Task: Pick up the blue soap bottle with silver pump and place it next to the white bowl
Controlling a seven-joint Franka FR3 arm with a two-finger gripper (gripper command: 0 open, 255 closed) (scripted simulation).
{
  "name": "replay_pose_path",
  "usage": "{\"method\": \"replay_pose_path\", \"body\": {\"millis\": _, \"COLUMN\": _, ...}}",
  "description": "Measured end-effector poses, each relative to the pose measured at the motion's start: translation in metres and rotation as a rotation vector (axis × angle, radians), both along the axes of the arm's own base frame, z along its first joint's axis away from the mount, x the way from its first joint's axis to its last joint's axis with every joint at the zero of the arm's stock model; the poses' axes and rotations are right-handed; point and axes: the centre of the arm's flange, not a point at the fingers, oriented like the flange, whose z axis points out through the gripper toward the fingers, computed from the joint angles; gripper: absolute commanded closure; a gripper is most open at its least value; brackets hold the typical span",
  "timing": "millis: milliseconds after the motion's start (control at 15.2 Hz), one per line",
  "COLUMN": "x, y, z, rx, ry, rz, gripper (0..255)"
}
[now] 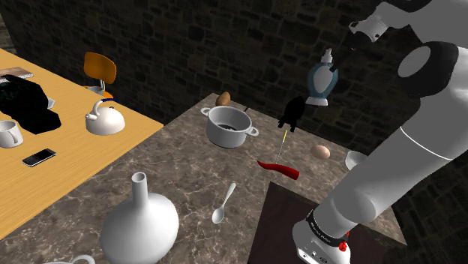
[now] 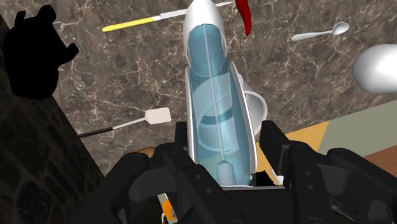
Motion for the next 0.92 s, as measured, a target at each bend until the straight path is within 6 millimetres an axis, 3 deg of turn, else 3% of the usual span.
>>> {"method": "replay_pose_path", "body": {"millis": 924, "x": -0.186, "y": 0.001, "z": -0.004, "rx": -0.001, "ry": 0.001, "rz": 0.002, "gripper": 255}}
